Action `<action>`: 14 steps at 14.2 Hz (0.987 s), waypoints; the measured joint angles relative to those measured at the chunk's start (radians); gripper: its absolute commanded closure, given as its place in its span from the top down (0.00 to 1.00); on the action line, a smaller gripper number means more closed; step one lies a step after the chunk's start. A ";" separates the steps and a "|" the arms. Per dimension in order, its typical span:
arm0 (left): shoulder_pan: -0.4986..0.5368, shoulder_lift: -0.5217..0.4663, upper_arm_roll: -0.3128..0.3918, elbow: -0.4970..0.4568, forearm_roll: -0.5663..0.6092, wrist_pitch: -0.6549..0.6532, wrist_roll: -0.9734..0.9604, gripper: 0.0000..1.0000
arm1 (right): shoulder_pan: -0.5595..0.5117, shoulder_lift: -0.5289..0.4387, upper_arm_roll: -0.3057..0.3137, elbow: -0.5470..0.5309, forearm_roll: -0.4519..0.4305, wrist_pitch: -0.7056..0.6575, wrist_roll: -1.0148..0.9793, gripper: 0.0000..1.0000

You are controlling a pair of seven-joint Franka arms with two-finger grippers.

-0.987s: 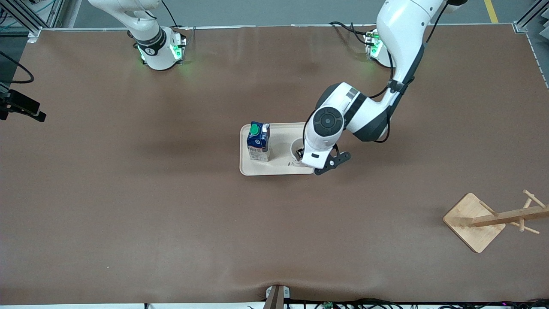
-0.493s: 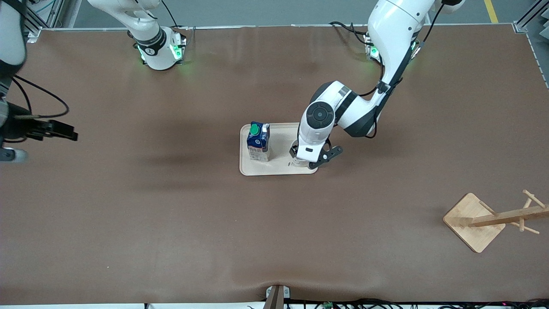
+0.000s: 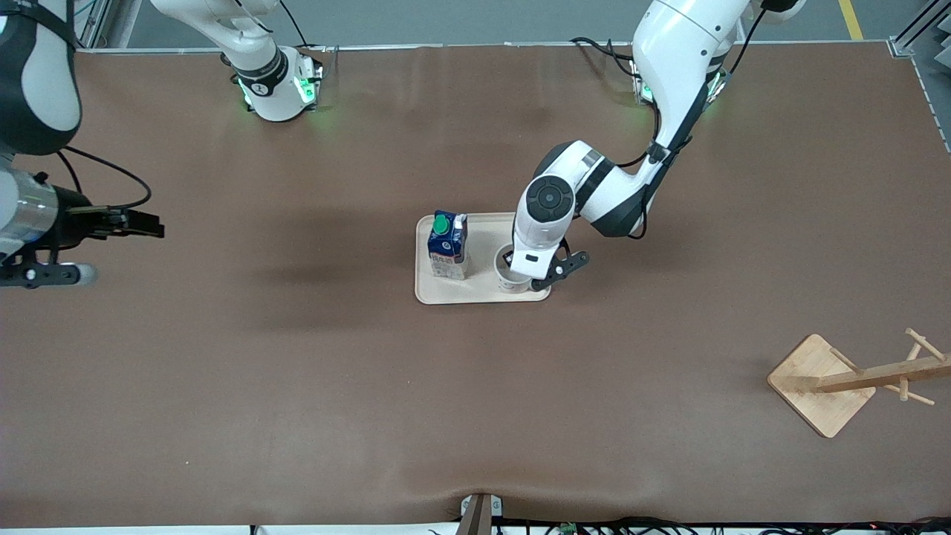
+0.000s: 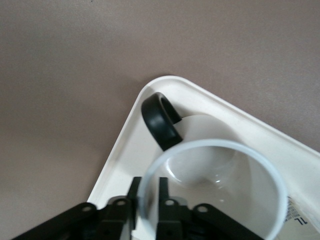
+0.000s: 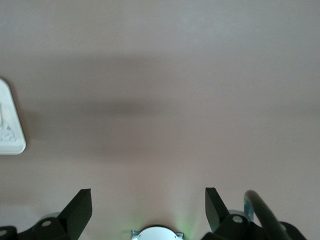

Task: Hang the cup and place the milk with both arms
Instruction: 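Lift the mug with the left gripper while the right gripper reaches the carton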

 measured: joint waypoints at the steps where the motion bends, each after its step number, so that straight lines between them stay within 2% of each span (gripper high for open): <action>1: -0.002 -0.002 0.000 0.005 0.024 0.003 0.000 0.00 | 0.026 0.000 0.001 0.000 0.000 -0.014 0.001 1.00; 6: 0.021 -0.061 0.010 0.042 0.119 -0.027 0.011 0.00 | 0.089 0.048 0.002 -0.003 0.021 -0.048 0.003 1.00; 9: 0.072 -0.107 0.013 0.122 0.124 -0.182 0.122 0.00 | 0.084 0.109 -0.006 -0.003 0.115 -0.021 0.007 1.00; 11: 0.112 -0.124 0.014 0.186 0.125 -0.266 0.205 0.00 | 0.093 0.129 -0.004 -0.001 0.137 0.045 0.073 1.00; 14: 0.191 -0.145 0.016 0.226 0.125 -0.305 0.352 0.00 | 0.155 0.130 0.003 0.004 0.144 0.071 0.155 1.00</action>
